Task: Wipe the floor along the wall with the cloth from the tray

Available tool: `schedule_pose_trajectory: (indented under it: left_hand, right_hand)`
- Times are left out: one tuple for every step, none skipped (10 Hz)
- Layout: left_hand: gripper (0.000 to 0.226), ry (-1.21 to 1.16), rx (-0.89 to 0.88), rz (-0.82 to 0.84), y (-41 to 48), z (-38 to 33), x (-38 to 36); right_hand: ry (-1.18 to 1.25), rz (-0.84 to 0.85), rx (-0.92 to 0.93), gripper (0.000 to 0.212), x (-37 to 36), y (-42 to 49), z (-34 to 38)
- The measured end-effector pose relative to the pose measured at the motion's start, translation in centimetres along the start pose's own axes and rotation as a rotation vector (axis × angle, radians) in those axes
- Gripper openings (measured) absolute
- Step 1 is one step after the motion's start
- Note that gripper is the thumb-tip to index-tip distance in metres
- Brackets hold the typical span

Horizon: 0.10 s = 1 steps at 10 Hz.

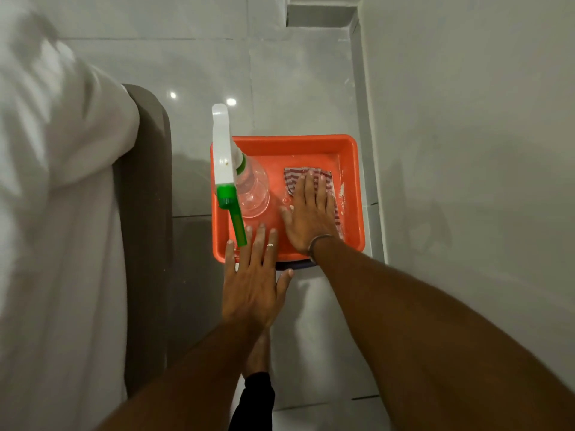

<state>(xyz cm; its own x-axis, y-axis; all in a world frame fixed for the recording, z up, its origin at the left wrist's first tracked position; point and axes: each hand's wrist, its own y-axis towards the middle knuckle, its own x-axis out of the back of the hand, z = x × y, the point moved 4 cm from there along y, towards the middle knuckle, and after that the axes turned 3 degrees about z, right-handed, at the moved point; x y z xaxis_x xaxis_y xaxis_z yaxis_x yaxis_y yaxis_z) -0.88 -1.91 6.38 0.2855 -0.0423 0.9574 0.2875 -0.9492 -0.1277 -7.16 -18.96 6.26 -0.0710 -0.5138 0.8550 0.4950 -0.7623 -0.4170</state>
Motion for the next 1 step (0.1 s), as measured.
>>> schedule_pose_trajectory:
  left_hand:
    - [0.080, 0.053, 0.008, 0.013, 1.21, 0.18, 0.22]
  right_hand:
    - [0.060, -0.032, 0.010, 0.078, 1.09, 0.10, -0.36]
